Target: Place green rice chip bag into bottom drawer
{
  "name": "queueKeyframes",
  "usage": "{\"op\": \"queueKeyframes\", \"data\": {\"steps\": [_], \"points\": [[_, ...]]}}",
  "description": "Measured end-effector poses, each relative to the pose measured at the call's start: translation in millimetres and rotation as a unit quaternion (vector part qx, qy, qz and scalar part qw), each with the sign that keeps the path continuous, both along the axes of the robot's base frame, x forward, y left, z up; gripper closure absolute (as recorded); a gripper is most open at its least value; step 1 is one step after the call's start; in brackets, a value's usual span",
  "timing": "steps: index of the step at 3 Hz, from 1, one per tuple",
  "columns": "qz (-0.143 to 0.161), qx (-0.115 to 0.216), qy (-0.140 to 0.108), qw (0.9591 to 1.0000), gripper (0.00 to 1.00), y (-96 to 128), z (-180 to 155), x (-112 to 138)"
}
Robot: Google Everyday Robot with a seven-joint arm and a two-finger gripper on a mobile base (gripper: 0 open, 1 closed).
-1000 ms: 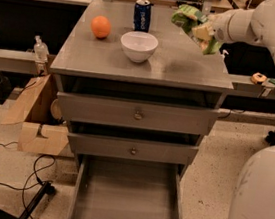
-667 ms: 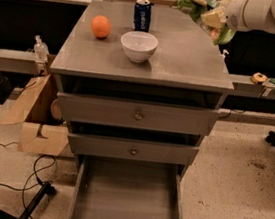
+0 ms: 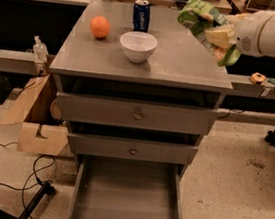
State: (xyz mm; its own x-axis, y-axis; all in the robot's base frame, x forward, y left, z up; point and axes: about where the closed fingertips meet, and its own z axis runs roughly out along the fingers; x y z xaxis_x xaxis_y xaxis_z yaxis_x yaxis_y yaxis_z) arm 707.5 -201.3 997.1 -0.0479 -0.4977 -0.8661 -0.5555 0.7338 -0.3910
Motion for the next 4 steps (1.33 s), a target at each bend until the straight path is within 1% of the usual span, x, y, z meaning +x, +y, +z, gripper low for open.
{"op": "queueKeyframes", "data": {"steps": [1,2,3,4], "points": [[0.026,0.049,-0.011,0.9984,1.00,-0.8,-33.0,-33.7],[0.047,0.052,-0.039,0.9968,1.00,10.8,-16.0,-49.9],[0.047,0.051,-0.039,0.9968,1.00,11.2,-16.1,-49.9],[0.055,0.056,-0.036,0.9962,1.00,13.9,-25.6,-55.1]]}}
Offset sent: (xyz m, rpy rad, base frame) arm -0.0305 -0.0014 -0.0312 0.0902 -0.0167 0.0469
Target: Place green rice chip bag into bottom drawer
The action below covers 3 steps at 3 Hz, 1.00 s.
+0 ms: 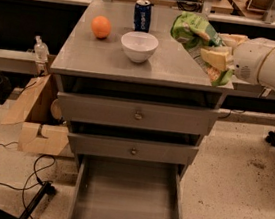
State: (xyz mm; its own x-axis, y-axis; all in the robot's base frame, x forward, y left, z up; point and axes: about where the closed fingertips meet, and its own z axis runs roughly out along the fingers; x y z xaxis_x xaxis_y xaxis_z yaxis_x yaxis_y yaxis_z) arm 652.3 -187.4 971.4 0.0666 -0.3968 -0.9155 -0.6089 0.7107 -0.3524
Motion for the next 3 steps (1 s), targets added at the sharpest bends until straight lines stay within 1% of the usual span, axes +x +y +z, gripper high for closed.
{"op": "queueKeyframes", "data": {"steps": [1,2,3], "points": [[0.022,0.018,0.005,0.9996,1.00,11.2,-31.0,-31.5],[0.078,0.012,0.034,0.9963,1.00,28.2,-95.7,-124.5],[0.098,0.016,0.081,0.9918,1.00,-9.4,-156.6,-196.5]]}}
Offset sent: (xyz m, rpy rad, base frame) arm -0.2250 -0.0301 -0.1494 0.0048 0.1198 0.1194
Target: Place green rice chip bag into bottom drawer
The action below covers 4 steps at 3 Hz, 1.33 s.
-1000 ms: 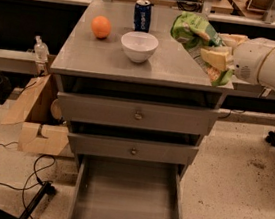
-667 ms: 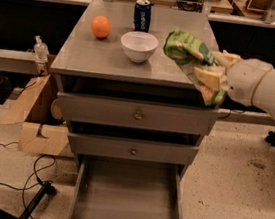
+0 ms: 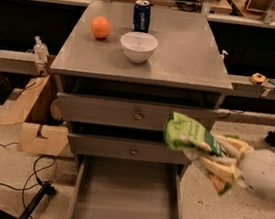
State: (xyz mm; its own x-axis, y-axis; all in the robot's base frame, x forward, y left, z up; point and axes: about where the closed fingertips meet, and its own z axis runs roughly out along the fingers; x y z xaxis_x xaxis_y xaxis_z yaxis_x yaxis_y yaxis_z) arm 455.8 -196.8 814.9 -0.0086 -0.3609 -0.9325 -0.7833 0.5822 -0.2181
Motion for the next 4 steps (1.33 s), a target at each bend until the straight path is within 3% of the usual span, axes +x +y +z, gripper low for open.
{"op": "queueKeyframes", "data": {"steps": [1,2,3,4], "points": [[0.008,0.035,0.086,0.9956,1.00,-42.2,-94.3,-53.5],[0.015,0.030,0.089,0.9954,1.00,-33.9,-103.6,-47.8],[0.030,0.020,0.108,0.9935,1.00,-14.7,-156.6,-31.1],[0.038,0.032,0.124,0.9910,1.00,7.1,-238.6,-16.1]]}}
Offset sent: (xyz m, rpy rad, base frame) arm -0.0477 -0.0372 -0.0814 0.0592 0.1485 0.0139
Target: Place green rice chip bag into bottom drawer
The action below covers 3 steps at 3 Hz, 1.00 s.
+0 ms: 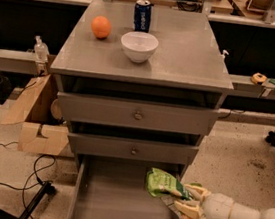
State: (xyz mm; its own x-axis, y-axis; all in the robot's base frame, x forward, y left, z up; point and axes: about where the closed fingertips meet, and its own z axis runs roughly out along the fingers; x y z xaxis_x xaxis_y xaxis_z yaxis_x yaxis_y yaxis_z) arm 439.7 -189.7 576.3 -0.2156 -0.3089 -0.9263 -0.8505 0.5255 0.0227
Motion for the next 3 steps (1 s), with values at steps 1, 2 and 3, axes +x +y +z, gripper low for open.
{"op": "queueKeyframes", "data": {"steps": [1,2,3], "points": [[0.001,0.021,0.015,0.9997,1.00,18.9,-87.5,20.0],[0.004,0.026,0.049,0.9985,1.00,40.6,-169.6,43.7],[0.013,0.033,0.054,0.9979,1.00,54.8,-178.4,46.1]]}}
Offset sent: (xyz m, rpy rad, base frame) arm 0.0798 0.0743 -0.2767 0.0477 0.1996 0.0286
